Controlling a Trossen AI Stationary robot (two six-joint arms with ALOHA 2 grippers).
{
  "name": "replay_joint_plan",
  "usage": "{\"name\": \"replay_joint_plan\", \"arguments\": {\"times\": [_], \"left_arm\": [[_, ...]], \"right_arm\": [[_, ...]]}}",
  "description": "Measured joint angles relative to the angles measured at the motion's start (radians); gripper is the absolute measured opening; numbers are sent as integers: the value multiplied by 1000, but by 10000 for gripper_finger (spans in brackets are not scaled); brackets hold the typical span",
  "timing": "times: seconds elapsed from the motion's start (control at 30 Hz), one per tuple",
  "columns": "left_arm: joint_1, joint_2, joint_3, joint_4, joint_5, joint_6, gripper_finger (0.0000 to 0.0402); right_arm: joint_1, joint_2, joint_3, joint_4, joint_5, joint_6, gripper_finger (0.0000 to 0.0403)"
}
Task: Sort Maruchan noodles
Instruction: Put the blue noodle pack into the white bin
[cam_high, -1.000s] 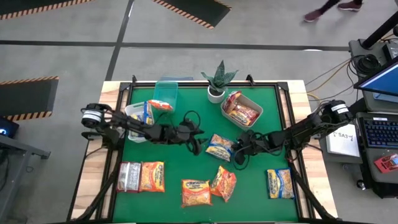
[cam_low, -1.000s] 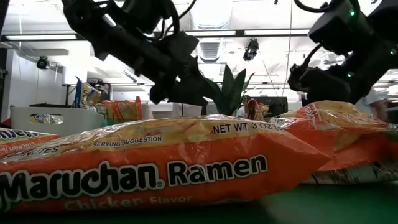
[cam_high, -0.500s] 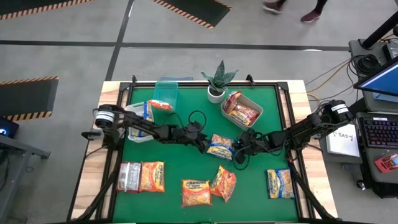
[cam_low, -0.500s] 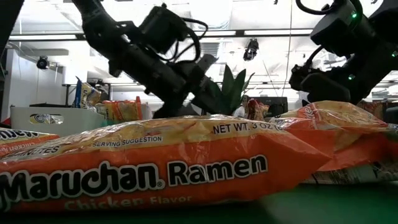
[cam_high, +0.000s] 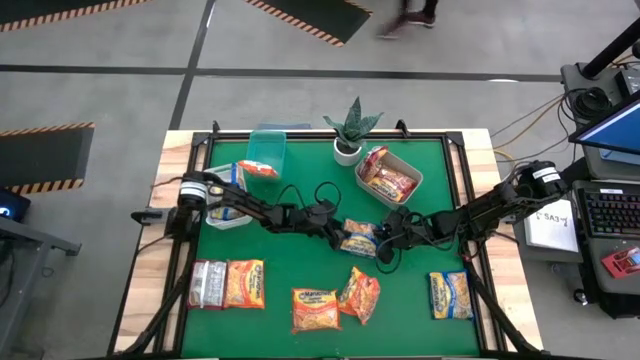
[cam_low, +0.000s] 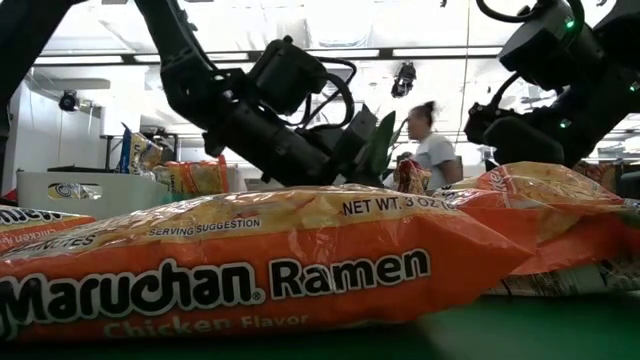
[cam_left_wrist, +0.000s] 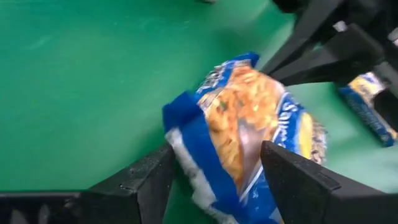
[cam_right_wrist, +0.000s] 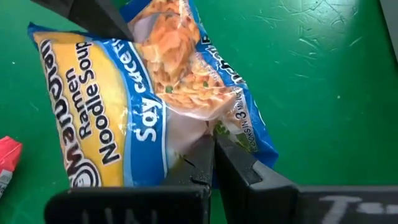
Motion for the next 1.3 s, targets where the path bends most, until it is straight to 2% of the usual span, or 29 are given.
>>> {"name": "replay_joint_plan", "arguments": {"times": [0.17, 0.43, 0.6, 0.77, 1.1, 1.3], "left_arm": [[0, 15, 0, 33, 4, 22, 184], [-3, 9, 0, 39, 21, 62, 16], [-3, -5, -1, 26, 35, 111, 16], [-5, -70, -2, 1, 76, 219, 3], [-7, -312, -2, -290, 34, 435, 1], [-20, -462, -2, -428, -16, 484, 0]], "right_arm": [[0, 0, 0, 12, 4, -7, 9], [0, 0, 12, 31, 6, -24, 9], [0, -24, 26, 24, 5, -50, 9], [3, -105, 32, 9, 4, -95, 9], [71, -386, 31, -39, 8, -204, 9], [84, -480, 28, 4, 10, -314, 9]]}}
